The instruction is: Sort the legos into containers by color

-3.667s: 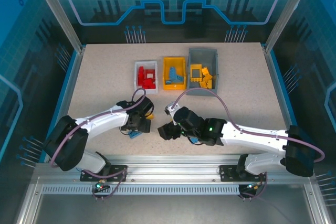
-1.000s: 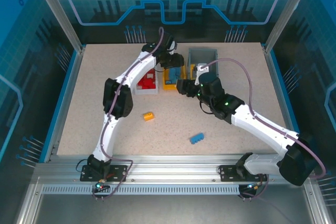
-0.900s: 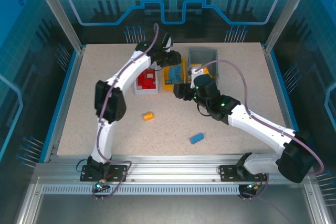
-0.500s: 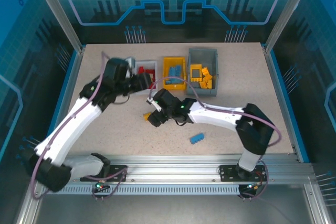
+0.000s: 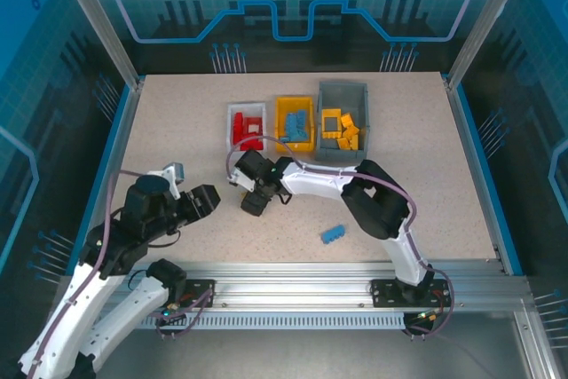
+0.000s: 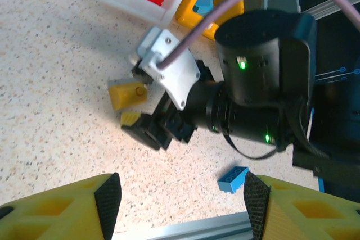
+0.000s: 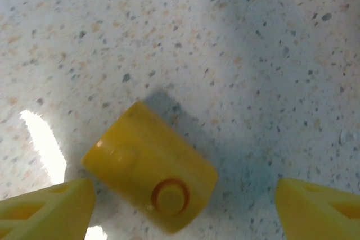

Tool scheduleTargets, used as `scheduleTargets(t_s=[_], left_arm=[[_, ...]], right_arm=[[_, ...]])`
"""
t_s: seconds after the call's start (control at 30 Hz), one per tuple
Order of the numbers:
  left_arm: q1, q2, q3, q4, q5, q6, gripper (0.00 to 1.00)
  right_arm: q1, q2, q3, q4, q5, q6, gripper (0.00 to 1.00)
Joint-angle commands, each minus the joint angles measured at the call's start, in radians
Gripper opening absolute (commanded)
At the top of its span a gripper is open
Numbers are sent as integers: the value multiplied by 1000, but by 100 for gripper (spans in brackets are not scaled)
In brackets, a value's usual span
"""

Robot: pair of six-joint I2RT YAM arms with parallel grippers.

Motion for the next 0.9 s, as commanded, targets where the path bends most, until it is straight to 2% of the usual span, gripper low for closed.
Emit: scheduleTargets(t_s=[0.0, 0.1, 0.23, 0.37, 0.53, 0.63, 0.73, 0.87], left_arm=[[4, -13, -12, -81, -11, -36, 64], [3, -18, -16, -94, -10, -44, 64], [3, -22, -19, -91, -8, -49, 64], [3, -23, -25, -88, 1, -49, 64], [2, -22, -34, -77, 8, -49, 64], [2, -15, -41, -65, 16, -50, 64], [3, -7, -44, -48, 31, -47, 64], [3, 44, -33, 29, 104, -40, 64]], right_arm=[[-24, 44, 76, -55, -44, -12, 81], [-26, 80, 130, -78, -66, -8, 77], [-38, 136, 199, -125, -89, 18, 66], [-51, 140, 202, -120, -121, 41, 55], [-52, 140, 202, -122, -130, 63, 47], [-49, 133, 191, -114, -124, 76, 37], [-42, 60, 135, -65, -106, 101, 30], [-52, -162, -15, 22, -44, 176, 27]])
